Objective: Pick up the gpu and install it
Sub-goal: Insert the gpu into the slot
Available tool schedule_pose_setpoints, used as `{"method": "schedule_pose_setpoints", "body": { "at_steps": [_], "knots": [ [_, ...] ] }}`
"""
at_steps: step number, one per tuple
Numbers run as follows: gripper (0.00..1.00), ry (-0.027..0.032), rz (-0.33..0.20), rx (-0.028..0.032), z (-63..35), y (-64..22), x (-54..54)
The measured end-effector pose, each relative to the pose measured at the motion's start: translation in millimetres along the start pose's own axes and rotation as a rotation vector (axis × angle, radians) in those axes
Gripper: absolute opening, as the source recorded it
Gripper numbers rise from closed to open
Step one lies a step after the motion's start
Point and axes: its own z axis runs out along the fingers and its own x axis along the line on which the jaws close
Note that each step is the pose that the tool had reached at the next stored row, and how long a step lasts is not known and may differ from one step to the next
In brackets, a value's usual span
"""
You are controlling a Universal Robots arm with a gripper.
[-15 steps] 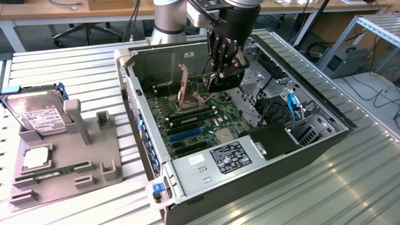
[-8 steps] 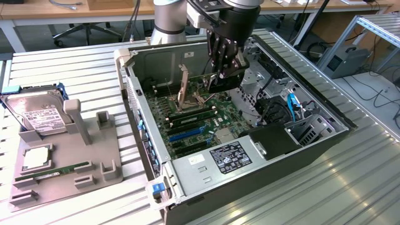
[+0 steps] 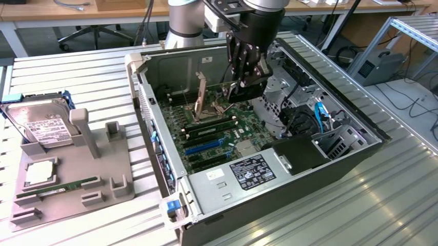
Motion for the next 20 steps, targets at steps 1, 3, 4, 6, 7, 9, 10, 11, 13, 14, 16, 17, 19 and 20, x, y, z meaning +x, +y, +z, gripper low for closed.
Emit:
{"method": "schedule_pose_setpoints", "body": {
  "at_steps": [1, 3, 4, 6, 7, 9, 10, 11, 13, 14, 16, 17, 19, 20],
  "knots": [
    [0.27, 0.0, 0.0, 0.0, 0.2, 0.0, 0.1],
    [0.27, -0.0001, 0.0, 0.0001, 0.5, 0.1, 0.3],
    [0.27, 0.0, 0.0, 0.0001, 0.9, 0.1, 0.5],
    [0.27, 0.0, 0.0, 0.0, 1.2, 0.2, 0.7],
    [0.27, -0.0001, 0.0, 0.0, 1.4, 0.2, 0.8],
    [0.27, -0.0001, 0.0, 0.0, 1.7, 0.2, 1.0],
    [0.27, 0.0, 0.0, 0.0, 1.9, 0.2, 1.1],
    [0.27, -0.0001, 0.0, 0.0, 2.3, 0.3, 1.2],
    [0.27, 0.0, 0.0, 0.0, 2.7, 0.3, 1.4],
    [0.27, 0.0, 0.0, 0.0, 2.9, 0.3, 1.5],
    [0.27, 0.0, 0.0, 0.0, 3.3, 0.3, 1.7],
    [0.27, -0.0001, 0.0, 0.0001, 3.6, 0.3, 1.8],
    [0.27, -0.0002, 0.0, 0.0001, 4.2, 0.3, 2.1],
    [0.27, -0.0002, 0.0, 0.0001, 4.6, 0.3, 2.2]
  ]
}}
